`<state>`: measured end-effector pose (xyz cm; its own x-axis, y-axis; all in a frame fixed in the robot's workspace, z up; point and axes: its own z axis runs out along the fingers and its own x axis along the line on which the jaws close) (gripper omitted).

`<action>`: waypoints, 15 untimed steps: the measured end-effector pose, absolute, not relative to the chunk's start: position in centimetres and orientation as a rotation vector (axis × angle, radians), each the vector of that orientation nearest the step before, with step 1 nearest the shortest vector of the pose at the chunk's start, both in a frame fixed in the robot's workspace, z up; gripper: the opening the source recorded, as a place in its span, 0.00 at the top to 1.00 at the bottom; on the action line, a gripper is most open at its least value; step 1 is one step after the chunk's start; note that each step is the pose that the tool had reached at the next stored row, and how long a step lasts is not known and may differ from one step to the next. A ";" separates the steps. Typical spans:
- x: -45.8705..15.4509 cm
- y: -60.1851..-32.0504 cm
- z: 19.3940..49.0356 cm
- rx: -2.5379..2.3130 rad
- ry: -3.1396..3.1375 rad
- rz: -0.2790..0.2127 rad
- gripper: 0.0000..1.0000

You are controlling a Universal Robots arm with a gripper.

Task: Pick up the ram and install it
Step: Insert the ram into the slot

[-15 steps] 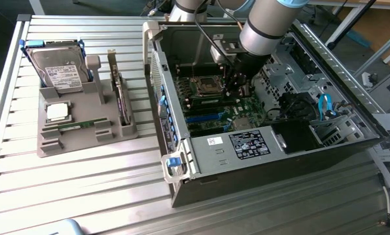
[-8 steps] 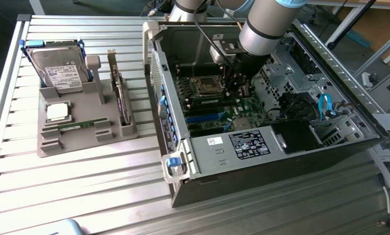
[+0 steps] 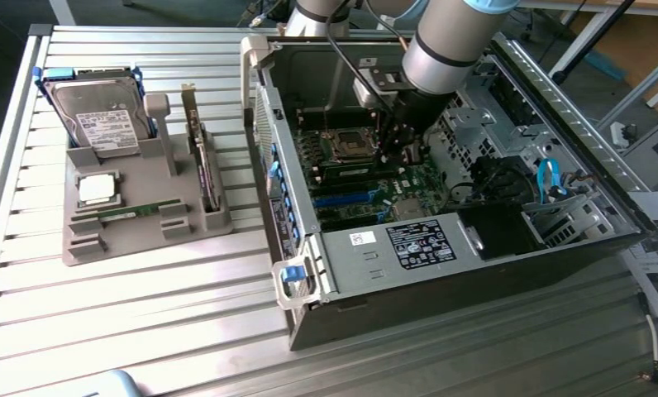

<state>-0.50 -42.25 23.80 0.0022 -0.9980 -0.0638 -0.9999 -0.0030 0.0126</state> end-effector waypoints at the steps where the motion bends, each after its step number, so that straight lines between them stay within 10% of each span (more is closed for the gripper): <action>1: -0.5 -42.3 23.8 -2.198 2.192 0.084 0.88; 15: -0.5 -42.3 23.9 -2.198 2.192 0.084 0.88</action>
